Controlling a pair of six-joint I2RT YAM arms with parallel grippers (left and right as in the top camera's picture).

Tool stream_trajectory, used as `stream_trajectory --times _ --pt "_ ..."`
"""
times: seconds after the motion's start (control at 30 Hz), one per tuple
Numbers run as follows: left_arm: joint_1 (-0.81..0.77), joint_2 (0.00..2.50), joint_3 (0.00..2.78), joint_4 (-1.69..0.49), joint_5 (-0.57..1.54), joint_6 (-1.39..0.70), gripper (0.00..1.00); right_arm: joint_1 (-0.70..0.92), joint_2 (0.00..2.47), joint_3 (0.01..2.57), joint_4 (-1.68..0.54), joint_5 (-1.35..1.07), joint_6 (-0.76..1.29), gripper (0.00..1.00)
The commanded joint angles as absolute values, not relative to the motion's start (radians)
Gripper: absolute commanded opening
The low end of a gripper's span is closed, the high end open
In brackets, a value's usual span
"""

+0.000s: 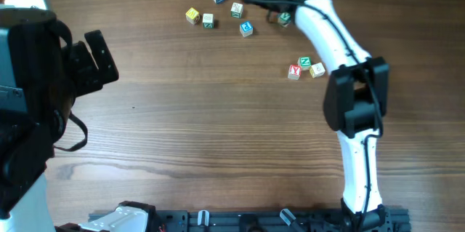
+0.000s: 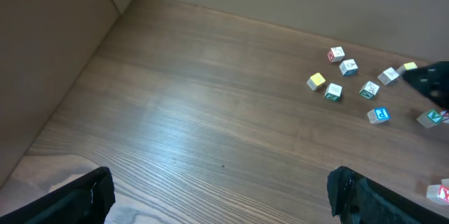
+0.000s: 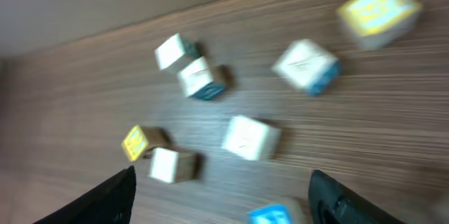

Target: Form a circle

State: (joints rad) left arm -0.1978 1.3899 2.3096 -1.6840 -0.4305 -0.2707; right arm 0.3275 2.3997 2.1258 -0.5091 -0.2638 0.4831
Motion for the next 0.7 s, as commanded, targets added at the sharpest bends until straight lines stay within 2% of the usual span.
stream_trajectory --times 0.0,0.2,0.43,0.53,0.67 --pt "-0.193 1.39 2.309 -1.684 -0.447 -0.269 1.0 0.383 2.481 2.149 -0.484 -0.179 0.497 0.75" --pt "-0.193 1.39 2.309 -1.684 -0.447 -0.269 1.0 0.44 2.544 2.149 -0.37 0.029 0.5 0.75" --pt "-0.193 1.39 2.309 -1.684 -0.447 -0.269 1.0 0.449 2.595 2.149 -0.324 0.075 0.523 0.75" --pt "-0.193 1.39 2.309 -1.684 -0.447 -0.269 1.0 0.449 2.614 2.149 -0.293 0.075 0.526 0.72" --pt "-0.193 1.39 2.309 -1.684 -0.447 -0.269 1.0 0.449 2.621 2.149 -0.262 0.089 0.525 0.62"
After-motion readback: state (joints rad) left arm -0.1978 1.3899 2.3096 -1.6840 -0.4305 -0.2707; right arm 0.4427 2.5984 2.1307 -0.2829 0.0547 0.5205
